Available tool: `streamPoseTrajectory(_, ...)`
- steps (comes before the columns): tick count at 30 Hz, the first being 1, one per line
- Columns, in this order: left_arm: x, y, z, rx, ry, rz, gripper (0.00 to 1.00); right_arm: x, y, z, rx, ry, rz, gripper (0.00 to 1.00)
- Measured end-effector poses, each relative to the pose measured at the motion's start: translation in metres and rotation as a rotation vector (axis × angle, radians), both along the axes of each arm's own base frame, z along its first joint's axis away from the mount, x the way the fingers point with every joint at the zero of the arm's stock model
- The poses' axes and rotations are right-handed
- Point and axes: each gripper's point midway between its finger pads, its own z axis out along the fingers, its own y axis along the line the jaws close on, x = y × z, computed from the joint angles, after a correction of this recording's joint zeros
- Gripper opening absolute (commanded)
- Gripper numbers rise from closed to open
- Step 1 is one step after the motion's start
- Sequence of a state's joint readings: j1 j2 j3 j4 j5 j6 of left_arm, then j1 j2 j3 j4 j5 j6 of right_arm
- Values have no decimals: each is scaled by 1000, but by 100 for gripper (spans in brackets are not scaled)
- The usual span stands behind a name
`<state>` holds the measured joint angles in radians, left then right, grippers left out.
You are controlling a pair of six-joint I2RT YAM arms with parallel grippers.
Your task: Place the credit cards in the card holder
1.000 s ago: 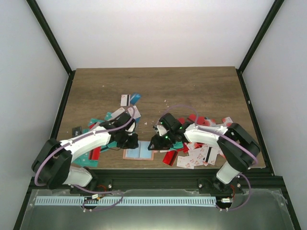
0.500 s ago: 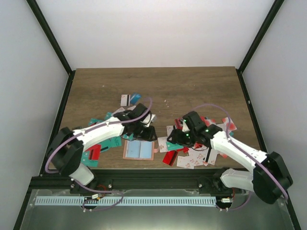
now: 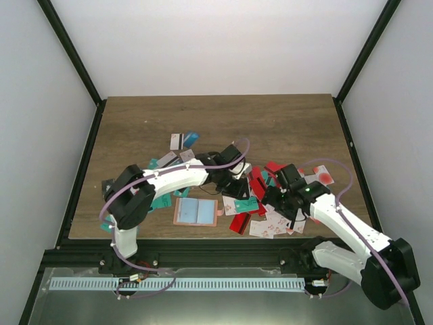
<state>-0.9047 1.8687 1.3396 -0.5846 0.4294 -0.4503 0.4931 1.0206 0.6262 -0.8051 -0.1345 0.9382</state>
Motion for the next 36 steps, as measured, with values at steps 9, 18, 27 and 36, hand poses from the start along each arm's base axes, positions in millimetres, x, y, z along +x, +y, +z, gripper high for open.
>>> streamPoseTrajectory(9, 31, -26, -20, 41, -7, 45, 30, 30, -15, -2, 71, -89, -49, 80)
streamPoseTrajectory(18, 59, -43, -32, 62, -13, 62, 9, 66, -15, -18, 146, -90, 22, 79)
streamPoseTrajectory(27, 63, -41, -56, 95, 33, 59, 4, 92, -1, -19, 191, -126, 128, 78)
streamPoseTrajectory(36, 66, -44, -66, 85, 57, 38, 4, 119, 9, -23, 193, -188, 229, 66)
